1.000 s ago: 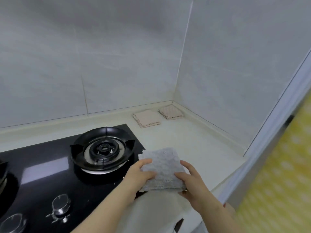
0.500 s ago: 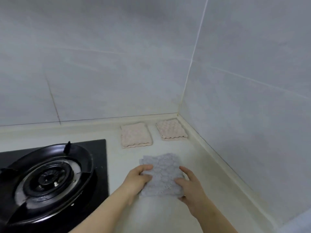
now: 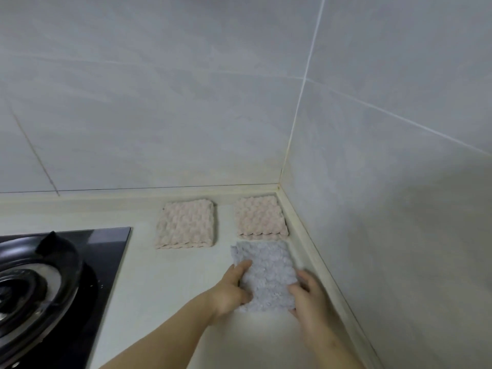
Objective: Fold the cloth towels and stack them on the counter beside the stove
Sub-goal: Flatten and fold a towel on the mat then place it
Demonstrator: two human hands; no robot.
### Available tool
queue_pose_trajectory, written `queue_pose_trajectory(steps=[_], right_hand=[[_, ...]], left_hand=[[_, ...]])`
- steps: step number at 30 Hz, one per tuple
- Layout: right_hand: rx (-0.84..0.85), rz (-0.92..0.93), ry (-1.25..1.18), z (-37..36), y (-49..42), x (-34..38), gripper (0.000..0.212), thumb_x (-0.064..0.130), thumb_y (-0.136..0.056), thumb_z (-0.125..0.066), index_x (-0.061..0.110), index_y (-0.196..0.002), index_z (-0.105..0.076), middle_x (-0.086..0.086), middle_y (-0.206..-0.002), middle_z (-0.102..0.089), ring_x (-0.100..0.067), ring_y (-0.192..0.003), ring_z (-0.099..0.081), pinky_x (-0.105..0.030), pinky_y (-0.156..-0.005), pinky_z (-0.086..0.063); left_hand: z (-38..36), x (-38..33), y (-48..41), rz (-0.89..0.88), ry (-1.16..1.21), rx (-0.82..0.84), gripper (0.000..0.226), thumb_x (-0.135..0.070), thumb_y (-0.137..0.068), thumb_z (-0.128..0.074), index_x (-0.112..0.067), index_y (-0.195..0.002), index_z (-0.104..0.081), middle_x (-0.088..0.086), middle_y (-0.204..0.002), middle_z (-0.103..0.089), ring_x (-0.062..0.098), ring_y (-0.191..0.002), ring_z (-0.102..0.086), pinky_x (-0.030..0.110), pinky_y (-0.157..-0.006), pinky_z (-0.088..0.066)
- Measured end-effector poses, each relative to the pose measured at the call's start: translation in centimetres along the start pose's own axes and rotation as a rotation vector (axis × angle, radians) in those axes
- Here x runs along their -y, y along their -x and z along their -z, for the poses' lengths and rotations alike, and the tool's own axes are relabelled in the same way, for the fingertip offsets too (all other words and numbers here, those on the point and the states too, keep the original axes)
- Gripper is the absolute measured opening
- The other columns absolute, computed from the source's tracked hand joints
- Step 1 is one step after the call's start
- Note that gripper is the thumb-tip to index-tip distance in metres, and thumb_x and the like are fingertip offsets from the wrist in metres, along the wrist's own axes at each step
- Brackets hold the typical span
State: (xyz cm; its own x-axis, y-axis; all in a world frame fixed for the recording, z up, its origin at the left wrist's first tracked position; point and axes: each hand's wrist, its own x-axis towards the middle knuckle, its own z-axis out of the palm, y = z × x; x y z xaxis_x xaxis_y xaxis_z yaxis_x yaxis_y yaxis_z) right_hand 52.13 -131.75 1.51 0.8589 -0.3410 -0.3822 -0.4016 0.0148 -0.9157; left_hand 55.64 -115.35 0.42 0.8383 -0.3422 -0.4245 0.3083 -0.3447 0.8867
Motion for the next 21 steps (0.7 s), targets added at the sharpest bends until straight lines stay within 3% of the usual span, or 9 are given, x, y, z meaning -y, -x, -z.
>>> queue_pose_trajectory(steps=[2,4,9,12,15,17,21], right_hand=[[-0.04,0.048,0.115,0.5,-0.5,0.2,0.029,0.0,-0.087,-0.047,0.016,-0.109,-0.059,-0.005,-0.094,-0.066,-0.019,-0.075,-0.059,-0.023,-0.056,-0.043],[-0.089,0.062,0.294,0.6,-1.2,0.3,0.036,0.006,-0.086,-0.048,0.018,-0.12,-0.054,-0.006,-0.108,-0.064,-0.022,-0.085,-0.059,-0.023,-0.06,-0.042],[-0.105,0.132,0.578,0.1,-2.0,0.4,0.053,0.017,-0.086,-0.052,0.018,-0.137,-0.04,-0.006,-0.126,-0.057,-0.027,-0.106,-0.058,-0.031,-0.086,-0.046],[-0.136,0.202,0.794,-0.1,-1.6,0.9,0.054,0.023,-0.087,-0.05,0.02,-0.14,-0.037,-0.001,-0.144,-0.039,-0.021,-0.129,-0.041,-0.034,-0.104,-0.034],[-0.145,0.287,0.93,-0.7,-0.8,1.7,0.048,0.027,-0.087,-0.05,0.027,-0.134,-0.039,0.005,-0.15,-0.028,-0.018,-0.139,-0.023,-0.033,-0.109,-0.021],[-0.119,0.309,0.911,-1.0,-0.4,2.1,0.045,0.027,-0.087,-0.051,0.027,-0.131,-0.043,0.005,-0.148,-0.032,-0.019,-0.137,-0.025,-0.032,-0.108,-0.022],[-0.019,0.34,0.833,-1.8,0.8,3.2,0.043,0.024,-0.088,-0.053,0.025,-0.13,-0.047,0.002,-0.139,-0.045,-0.021,-0.13,-0.037,-0.031,-0.106,-0.031]], left_hand=[[-0.7,-0.6,-1.1,-0.004,-0.017,0.0,0.077,0.004,-0.086,-0.052,-0.026,-0.148,-0.017,-0.001,-0.154,-0.012,0.019,-0.141,-0.021,0.029,-0.111,-0.03],[-1.4,-1.0,-2.0,-0.015,-0.034,-0.002,0.078,0.005,-0.085,-0.052,-0.023,-0.148,-0.017,-0.001,-0.151,-0.017,0.019,-0.139,-0.024,0.027,-0.109,-0.031],[-2.7,-0.9,-3.3,-0.02,-0.069,-0.048,0.075,0.002,-0.082,-0.056,-0.021,-0.146,-0.023,0.004,-0.134,-0.031,0.027,-0.118,-0.046,0.029,-0.089,-0.048],[-2.7,-1.1,-3.2,-0.047,-0.131,-0.08,0.071,-0.005,-0.084,-0.058,-0.025,-0.144,-0.027,0.005,-0.133,-0.029,0.022,-0.105,-0.05,0.027,-0.084,-0.05],[-2.3,-1.3,-2.5,-0.044,-0.289,-0.178,0.067,-0.019,-0.084,-0.06,-0.032,-0.142,-0.029,0.004,-0.151,-0.007,0.024,-0.125,-0.04,0.03,-0.099,-0.043],[-1.8,-1.7,-1.3,-0.023,-0.335,-0.265,0.059,-0.021,-0.087,-0.056,-0.03,-0.14,-0.033,0.004,-0.155,0.0,0.03,-0.136,-0.03,0.028,-0.1,-0.039],[-0.2,-2.5,1.8,-0.06,-0.232,-0.416,0.044,-0.014,-0.091,-0.051,-0.019,-0.133,-0.043,0.002,-0.14,-0.037,0.019,-0.118,-0.049,0.021,-0.091,-0.042]])
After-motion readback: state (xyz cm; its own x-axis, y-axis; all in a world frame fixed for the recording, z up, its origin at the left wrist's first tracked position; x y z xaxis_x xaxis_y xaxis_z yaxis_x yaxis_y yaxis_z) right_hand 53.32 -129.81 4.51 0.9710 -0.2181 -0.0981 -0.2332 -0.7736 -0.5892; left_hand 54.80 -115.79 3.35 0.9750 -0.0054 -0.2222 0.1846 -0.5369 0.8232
